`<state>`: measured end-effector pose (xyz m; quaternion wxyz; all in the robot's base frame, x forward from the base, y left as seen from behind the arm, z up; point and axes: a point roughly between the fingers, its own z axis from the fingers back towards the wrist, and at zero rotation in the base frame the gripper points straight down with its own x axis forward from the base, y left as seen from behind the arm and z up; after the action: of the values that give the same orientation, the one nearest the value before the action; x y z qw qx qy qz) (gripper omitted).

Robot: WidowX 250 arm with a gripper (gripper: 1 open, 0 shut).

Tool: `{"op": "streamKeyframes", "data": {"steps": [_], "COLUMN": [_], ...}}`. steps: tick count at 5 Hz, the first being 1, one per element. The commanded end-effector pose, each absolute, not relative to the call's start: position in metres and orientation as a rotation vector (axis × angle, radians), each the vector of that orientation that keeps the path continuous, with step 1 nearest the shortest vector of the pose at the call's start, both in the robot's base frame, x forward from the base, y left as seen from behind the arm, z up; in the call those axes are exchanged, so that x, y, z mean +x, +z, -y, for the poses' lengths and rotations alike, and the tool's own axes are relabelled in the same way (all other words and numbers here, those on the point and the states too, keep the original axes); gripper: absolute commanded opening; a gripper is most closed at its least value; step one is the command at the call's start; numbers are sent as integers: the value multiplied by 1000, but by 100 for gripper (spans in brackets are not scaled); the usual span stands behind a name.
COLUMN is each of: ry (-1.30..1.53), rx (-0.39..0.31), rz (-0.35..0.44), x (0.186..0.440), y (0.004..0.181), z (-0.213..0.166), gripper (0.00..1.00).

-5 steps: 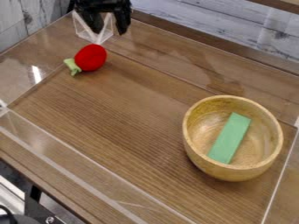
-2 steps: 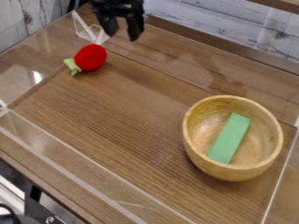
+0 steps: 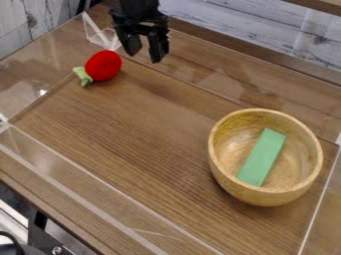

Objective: Move the red fruit to the left side of the table

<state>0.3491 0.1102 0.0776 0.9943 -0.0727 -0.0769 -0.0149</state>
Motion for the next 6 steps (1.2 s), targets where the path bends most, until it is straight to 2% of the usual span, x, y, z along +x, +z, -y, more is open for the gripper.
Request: {"op": "streamKeyframes", "data": {"steps": [1,2,3,4,5,6], "ry": [-54,-36,-19,-37,-42,-15], "rx": [-106,-102,-95,-97,-123,-141], "rz": [228,229,228,220,210,196], "x": [355,351,347,351,353,353], "y": [115,119,122,120,116,120], "z": [-111,-116,-121,-123,-126,-125], "gripper": [100,100,0,100,100,100]}}
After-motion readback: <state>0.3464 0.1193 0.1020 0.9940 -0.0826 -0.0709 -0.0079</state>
